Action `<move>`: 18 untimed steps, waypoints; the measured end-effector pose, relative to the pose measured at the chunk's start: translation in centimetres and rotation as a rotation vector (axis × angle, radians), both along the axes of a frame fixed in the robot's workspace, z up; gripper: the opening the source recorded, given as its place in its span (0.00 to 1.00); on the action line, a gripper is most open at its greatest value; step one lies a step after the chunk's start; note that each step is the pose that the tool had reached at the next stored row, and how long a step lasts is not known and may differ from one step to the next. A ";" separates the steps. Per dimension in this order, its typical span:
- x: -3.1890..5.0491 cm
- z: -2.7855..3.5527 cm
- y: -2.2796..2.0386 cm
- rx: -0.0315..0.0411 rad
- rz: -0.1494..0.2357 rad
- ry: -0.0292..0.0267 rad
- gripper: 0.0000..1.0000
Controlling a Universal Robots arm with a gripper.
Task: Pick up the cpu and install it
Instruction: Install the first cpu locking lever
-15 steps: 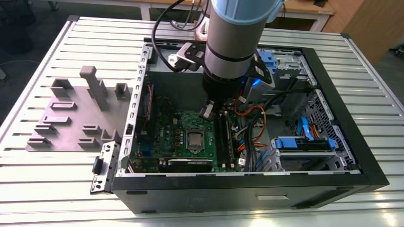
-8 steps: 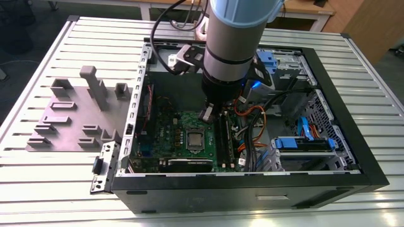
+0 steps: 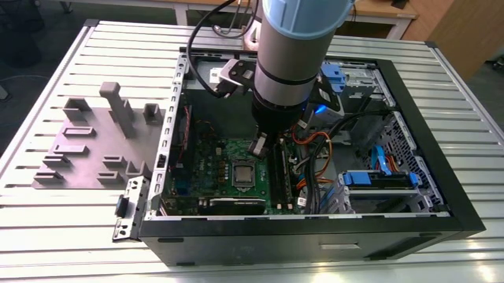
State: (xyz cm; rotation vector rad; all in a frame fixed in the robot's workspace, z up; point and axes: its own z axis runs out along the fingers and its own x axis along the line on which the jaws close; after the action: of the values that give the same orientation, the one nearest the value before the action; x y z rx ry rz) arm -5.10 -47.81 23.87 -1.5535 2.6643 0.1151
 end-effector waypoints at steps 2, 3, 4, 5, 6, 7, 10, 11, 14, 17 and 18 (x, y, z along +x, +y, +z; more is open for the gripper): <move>0.00 0.00 0.00 0.0001 0.000 0.0000 0.11; 0.00 0.00 -0.01 0.0001 0.000 0.0000 0.11; 0.00 0.00 -0.01 0.0001 0.000 0.0000 0.11; 0.00 0.00 -0.01 0.0000 0.000 0.0000 0.11; 0.00 0.00 -0.02 0.0000 0.000 0.0000 0.11; 0.00 0.00 -0.02 0.0001 0.000 0.0000 0.11; 0.00 0.00 -0.12 0.0000 0.000 0.0000 0.11; 0.01 0.00 -0.19 0.0000 0.000 0.0000 0.11; 0.00 0.00 -0.55 0.0001 0.001 0.0000 0.11; -0.13 0.00 -0.66 0.0058 0.008 -0.0007 0.11; -0.15 0.00 -0.65 0.0061 0.016 -0.0007 0.11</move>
State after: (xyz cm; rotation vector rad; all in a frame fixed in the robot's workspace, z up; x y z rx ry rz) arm -5.25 -48.46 23.87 -1.5724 2.6493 0.1232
